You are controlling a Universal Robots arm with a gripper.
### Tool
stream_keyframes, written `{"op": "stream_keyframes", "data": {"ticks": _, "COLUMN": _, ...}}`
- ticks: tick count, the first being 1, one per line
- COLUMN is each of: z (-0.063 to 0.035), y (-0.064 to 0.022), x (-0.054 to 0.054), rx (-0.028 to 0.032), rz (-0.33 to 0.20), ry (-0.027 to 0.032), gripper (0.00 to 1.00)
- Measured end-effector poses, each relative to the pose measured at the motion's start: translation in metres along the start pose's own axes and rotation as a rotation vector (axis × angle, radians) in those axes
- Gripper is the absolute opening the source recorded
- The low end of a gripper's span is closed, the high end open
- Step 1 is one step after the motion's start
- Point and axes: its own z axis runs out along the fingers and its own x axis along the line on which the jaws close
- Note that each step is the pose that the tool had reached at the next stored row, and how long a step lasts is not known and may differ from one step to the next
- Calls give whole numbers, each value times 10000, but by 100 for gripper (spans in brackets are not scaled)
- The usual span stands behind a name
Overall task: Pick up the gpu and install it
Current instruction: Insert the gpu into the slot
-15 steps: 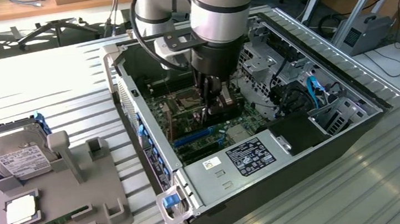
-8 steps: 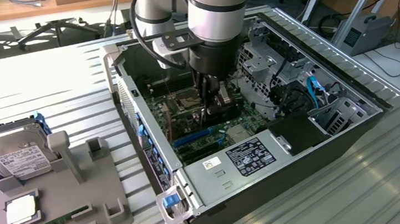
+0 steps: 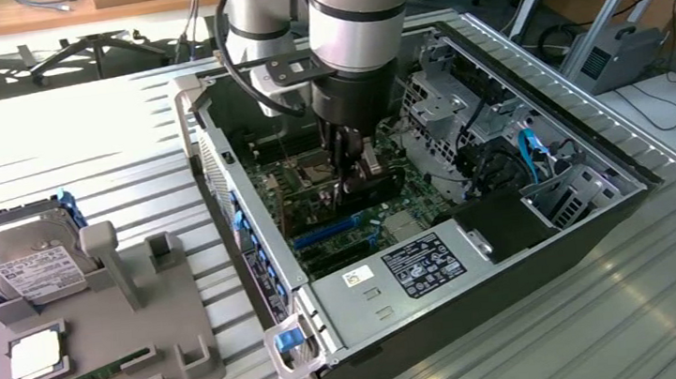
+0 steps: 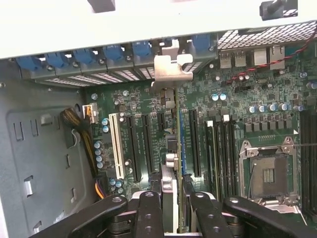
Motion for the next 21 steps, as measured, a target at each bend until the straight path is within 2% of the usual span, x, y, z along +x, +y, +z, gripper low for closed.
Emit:
{"op": "stream_keyframes", "data": {"ticks": 8, "z": 22, "y": 51, "x": -41, "rx": 4, "rz": -98, "ry": -5, "gripper": 27}}
{"op": "stream_keyframes", "data": {"ticks": 14, "z": 97, "y": 65, "x": -59, "rx": 5, "rz": -109, "ry": -6, "gripper": 27}}
{"op": "stream_keyframes", "data": {"ticks": 21, "z": 130, "y": 98, "x": -59, "rx": 8, "rz": -212, "ry": -9, "gripper": 27}}
